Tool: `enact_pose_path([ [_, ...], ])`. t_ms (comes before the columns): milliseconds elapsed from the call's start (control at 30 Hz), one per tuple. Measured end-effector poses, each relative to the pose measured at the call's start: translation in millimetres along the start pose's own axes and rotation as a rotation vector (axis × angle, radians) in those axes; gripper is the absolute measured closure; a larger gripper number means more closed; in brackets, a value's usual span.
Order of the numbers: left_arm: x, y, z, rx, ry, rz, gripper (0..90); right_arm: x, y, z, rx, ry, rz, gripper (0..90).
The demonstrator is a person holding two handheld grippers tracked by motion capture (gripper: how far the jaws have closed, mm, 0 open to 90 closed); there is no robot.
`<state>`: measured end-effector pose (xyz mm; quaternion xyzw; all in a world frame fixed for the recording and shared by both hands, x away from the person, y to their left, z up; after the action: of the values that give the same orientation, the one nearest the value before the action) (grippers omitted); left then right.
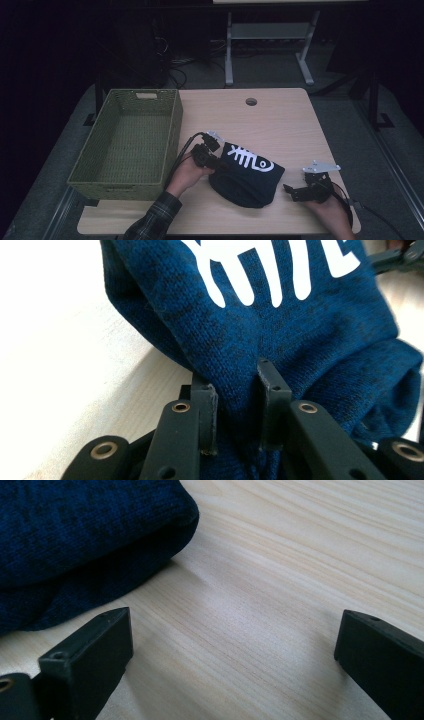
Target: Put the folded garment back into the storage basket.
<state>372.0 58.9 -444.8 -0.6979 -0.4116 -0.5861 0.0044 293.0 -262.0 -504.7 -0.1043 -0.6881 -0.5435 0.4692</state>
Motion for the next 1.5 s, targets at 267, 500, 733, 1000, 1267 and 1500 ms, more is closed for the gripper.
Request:
enact_pose_path([
  [267,17.3,12.4,-10.4,-0.028,0.001,0.002,75.0,-0.1,0.0,0.0,-0.001,0.0,-0.002,1.9],
  [500,32.5,20.1,-18.5,-0.036,0.004,0.003,75.0,-0.2,0.0,0.0,-0.001,0.0,-0.003,1.9],
  [733,56.0,26.2,-25.1,-0.055,0.013,-0.007,75.0,-0.3,0.1,0.0,-0.001,0.0,-0.004,1.9],
  [1000,79.7,31.5,-29.4,-0.075,0.021,-0.008,75.2,-0.3,0.1,0.0,-0.001,0.0,-0.004,2.0],
  [1267,101.9,37.9,-36.9,-0.104,0.027,-0.009,75.4,-0.3,0.1,0.0,-0.002,0.0,-0.004,2.0],
  [1500,122.9,40.1,-40.5,-0.115,0.049,-0.008,75.4,-0.3,0.2,-0.2,-0.002,0.0,-0.004,2.0],
])
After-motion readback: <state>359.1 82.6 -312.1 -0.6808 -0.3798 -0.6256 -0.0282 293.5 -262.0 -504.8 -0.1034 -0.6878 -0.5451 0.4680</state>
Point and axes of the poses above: each handheld gripper's, and its own axes: x roughly backward along the jaws, y roughly out of its top, z roughly to its left, the point moved 3 cm from there along -x, roughly forward along the jaws, and after that the axes turned 4 degrees about z, right-handed, at the moved point
